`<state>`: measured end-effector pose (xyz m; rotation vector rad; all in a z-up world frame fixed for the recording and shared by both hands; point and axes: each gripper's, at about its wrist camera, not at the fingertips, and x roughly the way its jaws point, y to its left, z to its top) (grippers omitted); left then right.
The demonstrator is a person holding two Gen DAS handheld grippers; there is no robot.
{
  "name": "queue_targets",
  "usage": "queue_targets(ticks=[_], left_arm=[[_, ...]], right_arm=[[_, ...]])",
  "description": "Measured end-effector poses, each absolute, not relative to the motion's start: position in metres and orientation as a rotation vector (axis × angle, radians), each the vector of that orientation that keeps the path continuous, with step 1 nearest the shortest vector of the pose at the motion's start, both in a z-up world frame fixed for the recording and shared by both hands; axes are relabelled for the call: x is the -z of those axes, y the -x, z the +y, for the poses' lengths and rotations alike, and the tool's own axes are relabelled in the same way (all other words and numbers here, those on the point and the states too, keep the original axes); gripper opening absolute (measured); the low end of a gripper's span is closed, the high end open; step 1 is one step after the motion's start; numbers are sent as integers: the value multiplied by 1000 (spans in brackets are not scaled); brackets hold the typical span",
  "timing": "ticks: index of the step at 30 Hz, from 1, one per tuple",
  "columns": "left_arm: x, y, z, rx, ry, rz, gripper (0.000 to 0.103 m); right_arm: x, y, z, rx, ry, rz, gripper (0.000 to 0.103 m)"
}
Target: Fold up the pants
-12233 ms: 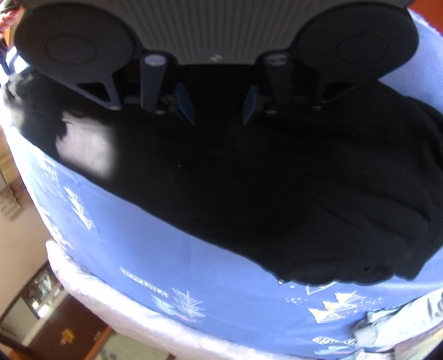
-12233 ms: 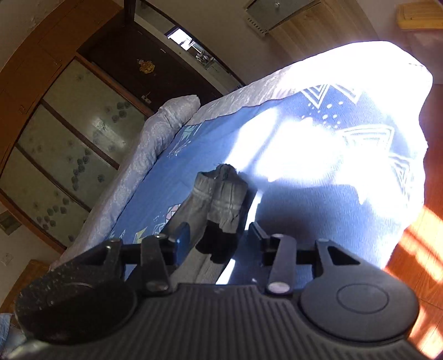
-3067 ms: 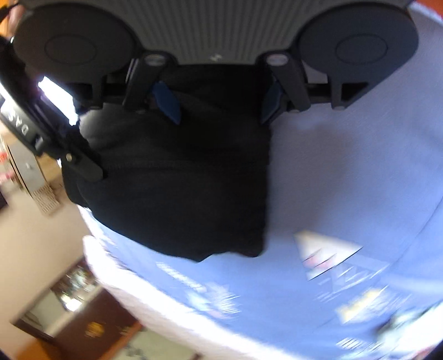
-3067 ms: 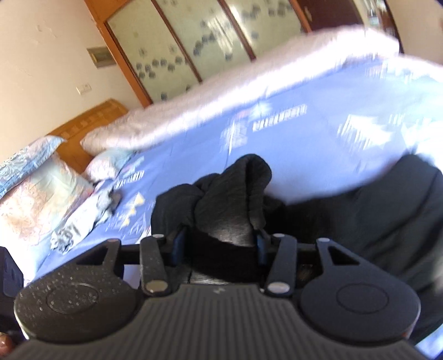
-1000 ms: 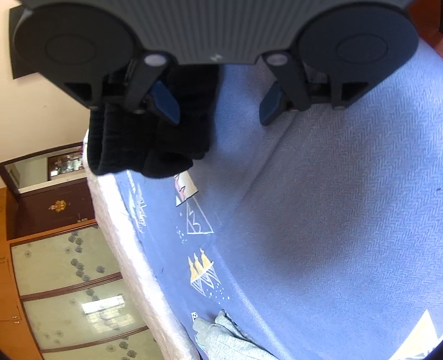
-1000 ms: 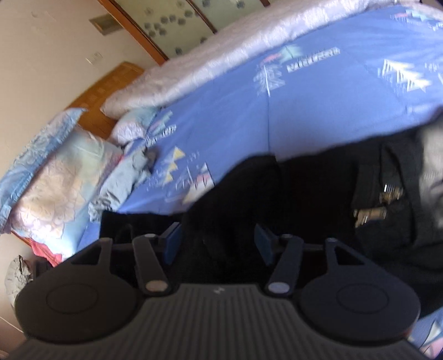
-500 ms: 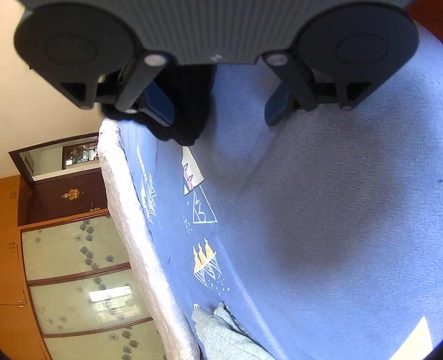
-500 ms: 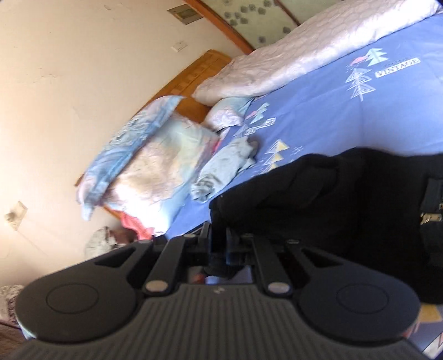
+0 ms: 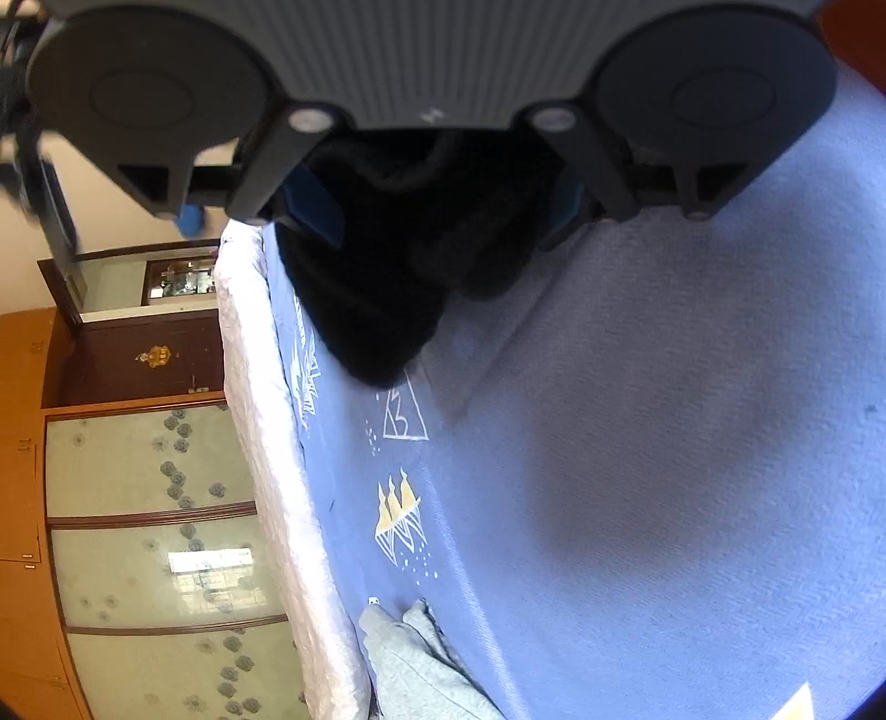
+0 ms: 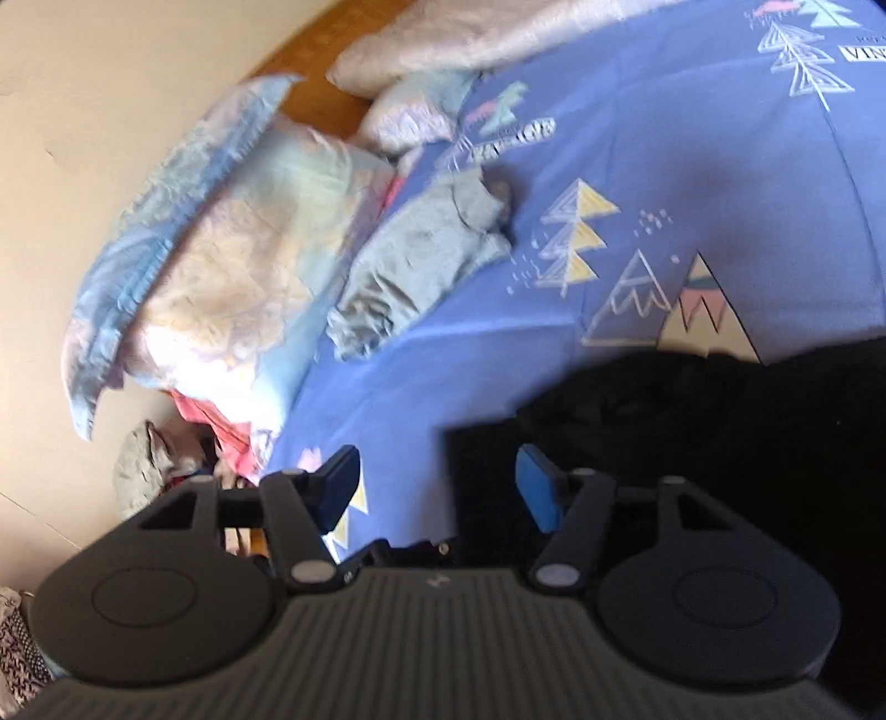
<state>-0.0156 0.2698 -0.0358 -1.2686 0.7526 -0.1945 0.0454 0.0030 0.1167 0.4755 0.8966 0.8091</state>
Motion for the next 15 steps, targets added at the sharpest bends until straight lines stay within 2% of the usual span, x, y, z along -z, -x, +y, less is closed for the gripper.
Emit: queue_targets(ticks=[2,5,6,10,15], left_arm=[[38,14,274,209,1287,748,78],[39,10,276,214,1295,747,78],[38,8,276,214,1294,750,79],[41,4,282,230,1353,745,80],[43,1,290,226,1387,746,82]], right_arm=[[-122,-21,-12,-797,-382,766,69],[-118,31,-18,-750,-91,566,81],[-110,46,-13,-742,32,523,83],[-65,88,24,-735,499,395,88],[-24,80,61,-753,679,382,93]])
